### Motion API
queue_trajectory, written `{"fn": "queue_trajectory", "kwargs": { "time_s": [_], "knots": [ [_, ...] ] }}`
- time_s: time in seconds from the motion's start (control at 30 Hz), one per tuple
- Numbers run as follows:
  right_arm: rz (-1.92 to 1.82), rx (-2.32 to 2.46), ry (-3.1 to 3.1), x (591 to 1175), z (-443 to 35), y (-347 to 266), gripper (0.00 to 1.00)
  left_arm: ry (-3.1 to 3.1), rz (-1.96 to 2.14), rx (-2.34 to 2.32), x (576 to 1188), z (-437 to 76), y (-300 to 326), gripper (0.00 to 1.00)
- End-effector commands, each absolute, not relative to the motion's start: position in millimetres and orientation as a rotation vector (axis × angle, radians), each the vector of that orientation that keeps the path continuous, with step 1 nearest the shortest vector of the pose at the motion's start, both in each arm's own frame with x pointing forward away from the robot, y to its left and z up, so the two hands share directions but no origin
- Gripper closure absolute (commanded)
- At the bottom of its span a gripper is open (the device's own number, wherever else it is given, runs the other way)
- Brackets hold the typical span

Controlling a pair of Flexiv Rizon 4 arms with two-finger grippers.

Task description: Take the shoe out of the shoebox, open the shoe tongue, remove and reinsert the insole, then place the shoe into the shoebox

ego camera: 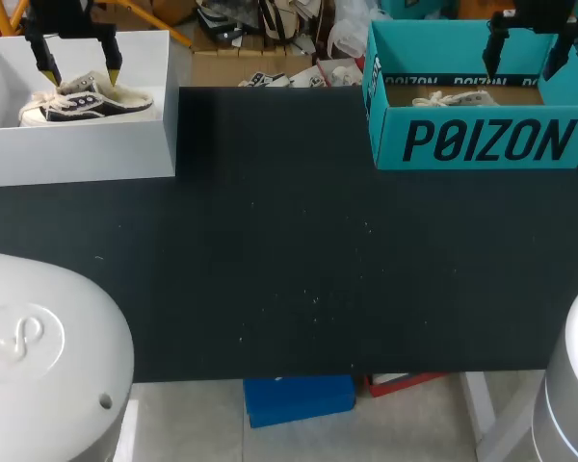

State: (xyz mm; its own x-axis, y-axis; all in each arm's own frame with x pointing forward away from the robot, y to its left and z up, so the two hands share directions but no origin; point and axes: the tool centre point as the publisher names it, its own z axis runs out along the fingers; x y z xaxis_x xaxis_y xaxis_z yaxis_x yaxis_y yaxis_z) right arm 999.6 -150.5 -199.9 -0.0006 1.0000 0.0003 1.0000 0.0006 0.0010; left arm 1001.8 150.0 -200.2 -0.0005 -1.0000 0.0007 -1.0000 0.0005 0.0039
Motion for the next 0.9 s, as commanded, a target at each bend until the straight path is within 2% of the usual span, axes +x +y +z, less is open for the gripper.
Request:
{"fn": "queue_trajectory", "kwargs": {
  "time_s": [0.03, 0.4, 0.57, 0.9],
  "knots": [
    [0.001, 2.22, 2.222, 1000, -200, -151, 0.0, -2.22, -0.003, 2.219, 1002, -200, 150, 0.0],
    [0.001, 2.22, 2.222, 1000, -200, -151, 0.0, -2.361, 0.065, 2.105, 1000, -199, 151, 0.0],
    [0.001, 2.22, 2.222, 1000, -200, -151, 0.0, -2.901, 0.082, 1.749, 1002, -187, 150, 0.0],
    [0.001, 2.22, 2.222, 1000, -200, -151, 0.0, -3.285, 0.198, 0.642, 1000, -199, 153, 0.0]
  ]
}}
